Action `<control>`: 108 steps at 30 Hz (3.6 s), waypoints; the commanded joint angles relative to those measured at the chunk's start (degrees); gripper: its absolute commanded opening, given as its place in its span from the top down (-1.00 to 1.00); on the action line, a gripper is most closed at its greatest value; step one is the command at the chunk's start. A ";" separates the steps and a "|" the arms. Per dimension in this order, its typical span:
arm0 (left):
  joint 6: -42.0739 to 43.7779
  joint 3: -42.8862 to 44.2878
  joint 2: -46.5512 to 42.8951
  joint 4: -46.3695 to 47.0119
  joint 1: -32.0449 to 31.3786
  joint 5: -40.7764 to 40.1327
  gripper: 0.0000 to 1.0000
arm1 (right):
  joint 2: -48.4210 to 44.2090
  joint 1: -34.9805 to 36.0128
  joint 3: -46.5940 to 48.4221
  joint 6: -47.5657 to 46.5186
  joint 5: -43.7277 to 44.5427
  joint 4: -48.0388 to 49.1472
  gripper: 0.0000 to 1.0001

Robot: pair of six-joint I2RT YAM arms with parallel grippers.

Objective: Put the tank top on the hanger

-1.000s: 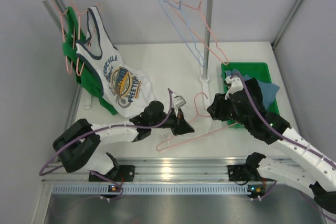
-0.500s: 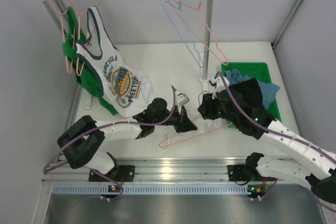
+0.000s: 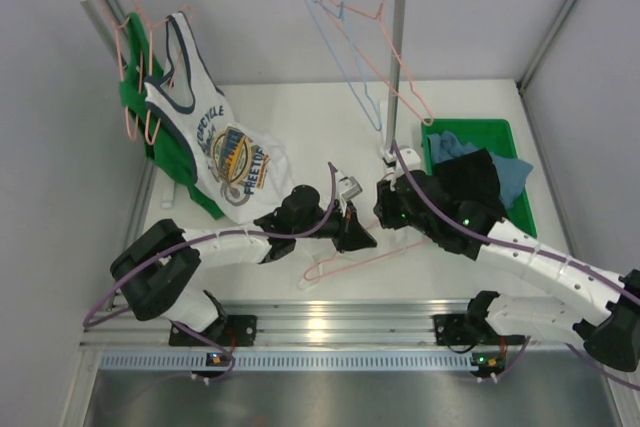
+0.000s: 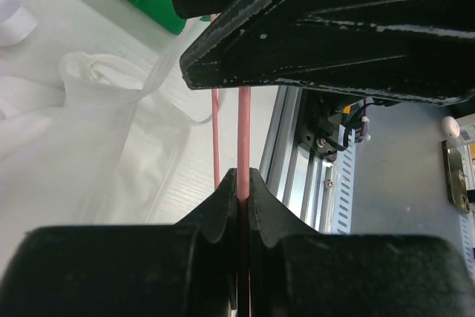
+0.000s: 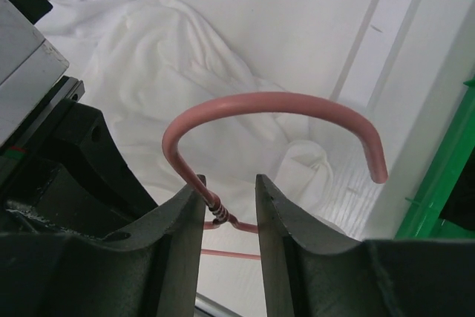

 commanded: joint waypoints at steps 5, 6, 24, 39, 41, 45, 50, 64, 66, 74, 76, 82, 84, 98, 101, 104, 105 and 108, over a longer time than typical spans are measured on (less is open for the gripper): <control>1.64 2.53 0.86 1.72 -0.19 0.91 1.00 | 2.72 2.04 0.87 -0.17 5.08 4.23 0.60; 1.64 2.45 0.94 1.63 -0.19 0.91 1.00 | 2.90 2.39 0.88 0.09 6.13 4.06 0.66; -0.29 4.38 -2.57 -6.98 -0.10 -12.79 0.10 | 2.20 4.59 -0.53 -0.70 11.15 4.15 1.00; 1.91 5.61 -12.32 -20.51 0.25 -24.30 -0.04 | 0.79 5.20 -3.34 -1.85 11.32 3.71 1.00; 1.29 4.83 -15.21 -24.01 0.25 -26.41 -0.04 | 0.09 5.29 -3.61 -1.93 11.24 3.36 1.00; -0.72 3.59 -20.32 -33.33 0.34 -32.73 -0.01 | -0.70 5.29 -4.05 -2.28 10.98 2.13 1.00; -2.40 3.15 -24.72 -46.60 0.34 -37.58 0.01 | -1.76 5.29 -4.40 -2.99 11.24 1.07 1.00; -19.62 -6.06 -35.08 -64.73 0.34 -40.67 0.02 | -1.15 5.29 -5.10 -2.02 11.76 0.98 1.00; -20.85 -7.65 -36.05 -64.12 0.34 -37.69 0.03 | -1.06 5.20 -5.19 -1.76 12.03 0.98 1.00; -22.97 -13.99 -36.94 -58.94 0.16 -30.91 0.11 | -0.44 5.20 -5.54 -0.53 12.21 1.77 1.00; -22.97 -14.43 -36.59 -56.31 0.16 -30.46 0.10 | -0.36 5.29 -5.54 -0.44 12.38 1.86 1.00; -22.53 -14.78 -31.94 -51.20 -0.54 -29.23 0.14 | 0.00 5.29 -4.84 -0.61 12.56 1.60 1.00; -22.44 -14.87 -30.70 -50.23 -0.89 -29.23 0.16 | 0.00 5.29 -4.75 -0.53 12.56 1.77 1.00; -21.82 -16.45 -27.36 -47.07 -1.16 -31.08 0.46 | 0.70 5.29 -3.61 -0.26 12.73 1.69 1.00; -21.74 -16.36 -26.66 -46.54 -1.24 -31.17 0.55 | 0.96 5.20 -3.34 -0.17 12.82 1.51 1.00; -21.47 -15.92 -25.69 -46.62 -1.33 -31.08 0.82 | 1.23 5.29 -3.08 0.00 13.08 1.60 1.00; -21.47 -15.40 -25.95 -46.71 -1.42 -30.99 0.91 | 1.23 5.29 -2.99 0.09 13.26 1.60 1.00; -21.30 -13.47 -27.35 -48.29 -1.68 -31.43 1.00 | 1.75 5.29 -2.55 0.53 14.05 1.25 1.00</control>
